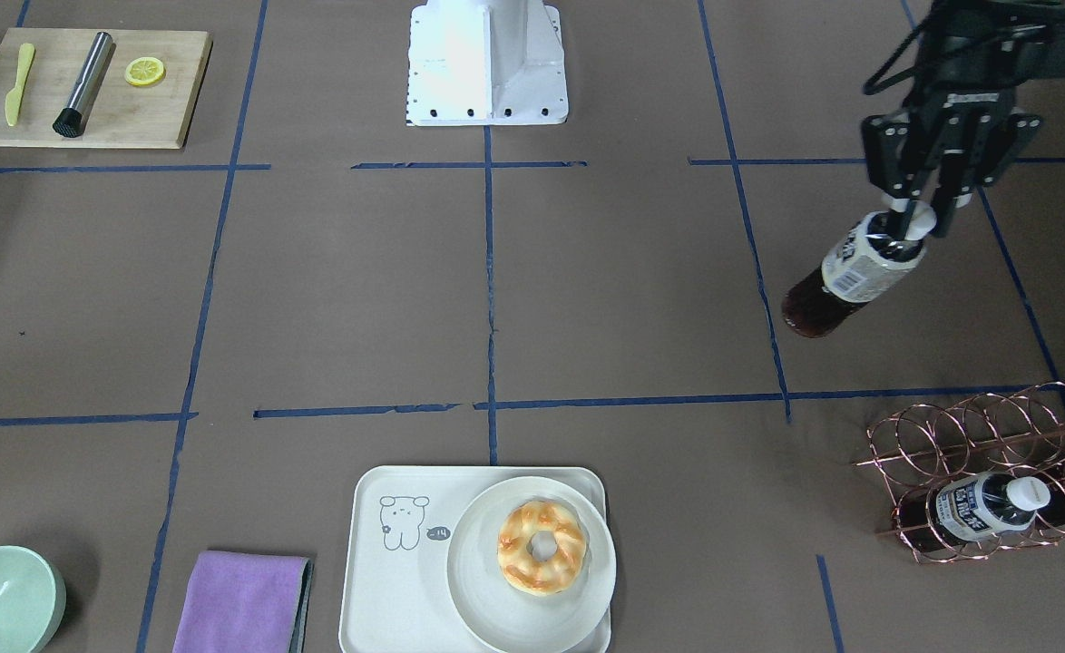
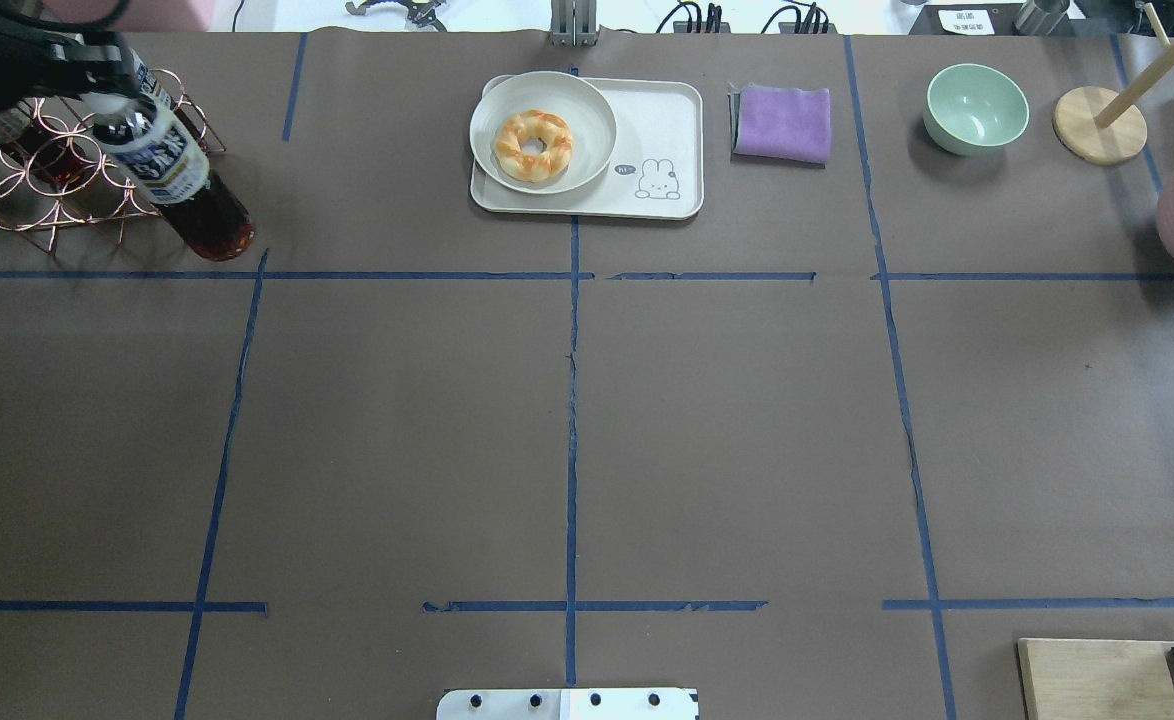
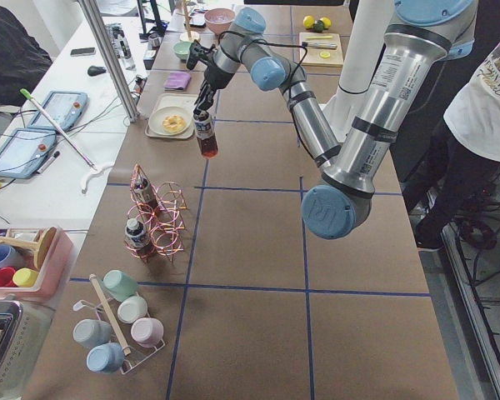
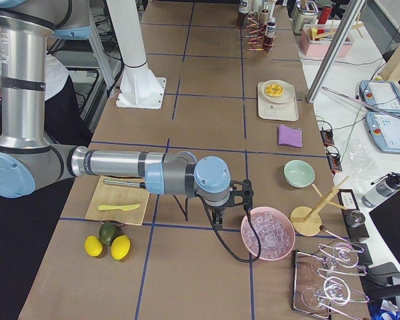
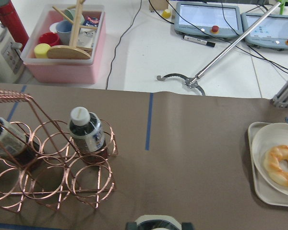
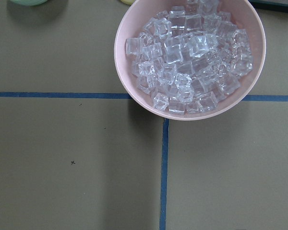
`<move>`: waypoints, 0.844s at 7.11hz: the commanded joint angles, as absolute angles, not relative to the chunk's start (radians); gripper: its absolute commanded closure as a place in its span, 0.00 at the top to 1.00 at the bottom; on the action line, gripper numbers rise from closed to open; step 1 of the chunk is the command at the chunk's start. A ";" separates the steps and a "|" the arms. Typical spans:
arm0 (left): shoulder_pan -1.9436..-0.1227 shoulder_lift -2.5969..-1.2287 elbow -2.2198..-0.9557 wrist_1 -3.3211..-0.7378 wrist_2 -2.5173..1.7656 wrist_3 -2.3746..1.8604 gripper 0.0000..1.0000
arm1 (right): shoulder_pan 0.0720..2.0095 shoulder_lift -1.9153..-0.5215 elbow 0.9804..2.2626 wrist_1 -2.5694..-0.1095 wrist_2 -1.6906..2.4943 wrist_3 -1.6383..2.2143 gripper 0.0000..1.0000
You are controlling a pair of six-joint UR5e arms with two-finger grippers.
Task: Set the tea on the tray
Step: 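Grasp the dark tea bottle with the left gripper and lift it out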
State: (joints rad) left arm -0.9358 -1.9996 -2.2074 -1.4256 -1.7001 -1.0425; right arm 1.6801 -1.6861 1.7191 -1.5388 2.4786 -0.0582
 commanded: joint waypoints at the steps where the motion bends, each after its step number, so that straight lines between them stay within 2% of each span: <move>1: -0.722 -2.144 -2.197 -1.312 -1.544 -1.191 0.01 | 1.680 -1.683 1.723 -1.539 2.479 -0.058 1.00; 3: -0.611 -2.230 -2.124 -1.312 -1.461 -1.206 0.00 | 1.680 -1.684 1.741 -1.539 2.480 -0.057 1.00; 6: -0.525 -2.418 -1.891 -1.324 -1.365 -1.288 0.00 | 1.680 -1.686 1.741 -1.540 2.482 -0.057 1.00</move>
State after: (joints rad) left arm -0.5472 -2.3425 -1.9894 -1.3182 -1.3928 -1.2590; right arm 1.6797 -1.6856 1.7403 -1.5399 2.4818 -0.0568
